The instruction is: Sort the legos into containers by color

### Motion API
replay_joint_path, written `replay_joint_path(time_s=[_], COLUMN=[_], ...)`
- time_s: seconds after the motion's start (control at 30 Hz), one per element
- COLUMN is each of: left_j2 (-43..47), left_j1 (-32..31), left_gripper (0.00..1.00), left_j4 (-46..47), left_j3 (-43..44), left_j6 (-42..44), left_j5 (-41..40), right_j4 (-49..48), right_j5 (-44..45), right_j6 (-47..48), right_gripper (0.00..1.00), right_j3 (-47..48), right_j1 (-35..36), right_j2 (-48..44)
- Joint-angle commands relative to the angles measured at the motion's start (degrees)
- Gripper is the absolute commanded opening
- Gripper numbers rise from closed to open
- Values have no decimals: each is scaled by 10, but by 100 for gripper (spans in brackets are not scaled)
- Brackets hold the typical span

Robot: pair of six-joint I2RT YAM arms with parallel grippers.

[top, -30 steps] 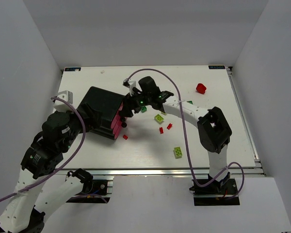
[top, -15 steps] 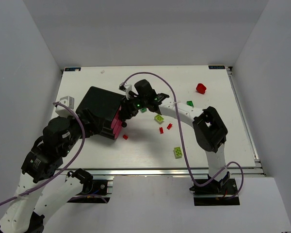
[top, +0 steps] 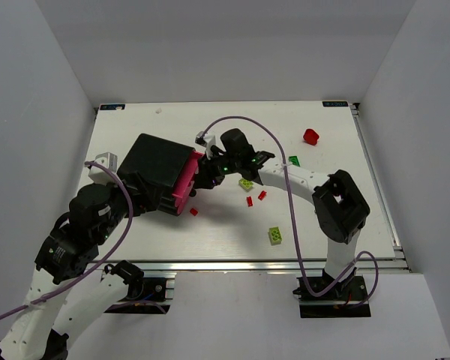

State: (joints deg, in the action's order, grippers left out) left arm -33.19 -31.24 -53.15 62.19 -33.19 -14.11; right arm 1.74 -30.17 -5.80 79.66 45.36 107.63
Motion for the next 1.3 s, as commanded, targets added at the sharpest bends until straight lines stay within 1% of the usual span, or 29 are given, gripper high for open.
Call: replay_joint_path(time_s=[0.0, 0.43, 0.5, 0.53, 0.57, 0.63, 0.67, 0.73, 0.87, 0.93, 0.97, 1.0, 1.07, 1.13, 1.17, 1.23, 1.27], left_j2=[3, 6, 7, 7, 8, 6, 7, 4, 8, 10, 14, 16, 25, 27, 25, 16, -3], left_j1=[1, 1, 1, 1, 1, 1, 1, 1, 1, 1, 1, 1, 1, 1, 1, 1, 1], left_gripper=[94, 93, 93, 93, 93, 93, 93, 93, 94, 94, 93, 93, 89, 79, 66, 53, 49], left_j4=[5, -5, -5, -5, -5, -1, 0, 0, -6, -9, -10, -7, 0, 14, 28, 44, 52], left_j3=[-8, -9, -10, -13, -14, -16, -18, -18, -14, -15, -16, -23, -36, -59, -79, -103, -114], left_j6=[-7, -15, -14, -14, -14, -14, -15, -14, -12, -12, -12, -12, -14, -20, -27, -35, -40], left_j5=[11, 21, 21, 21, 21, 22, 24, 24, 18, 15, 14, 14, 22, 35, 54, 79, 95], right_j4=[-11, -9, -9, -5, -2, 8, 8, 4, 1, -10, -10, -30, -49, -56, -58, -58, -53], right_j5=[6, 4, -1, -4, -8, -20, -24, -35, -40, -37, -36, -35, -34, -33, -31, -30, -23], right_j6=[14, 20, 25, 28, 32, 36, 36, 41, 55, 55, 74, 79, 91, 98, 98, 98, 97], right_gripper=[29, 30, 35, 41, 59, 75, 86, 89, 89, 89, 89, 89, 89, 87, 86, 82, 80], right_j3=[-14, -36, -42, -42, -36, -33, -34, -39, -67, -102, -118, -134, -176, -203, -209, -218, -221], right_j1=[-6, -19, -20, -21, -20, -20, -21, -20, -22, -26, -26, -26, -26, -27, -30, -35, -41], right_j2=[-26, -48, -52, -52, -51, -47, -47, -54, -87, -106, -117, -138, -170, -186, -200, -213, -227])
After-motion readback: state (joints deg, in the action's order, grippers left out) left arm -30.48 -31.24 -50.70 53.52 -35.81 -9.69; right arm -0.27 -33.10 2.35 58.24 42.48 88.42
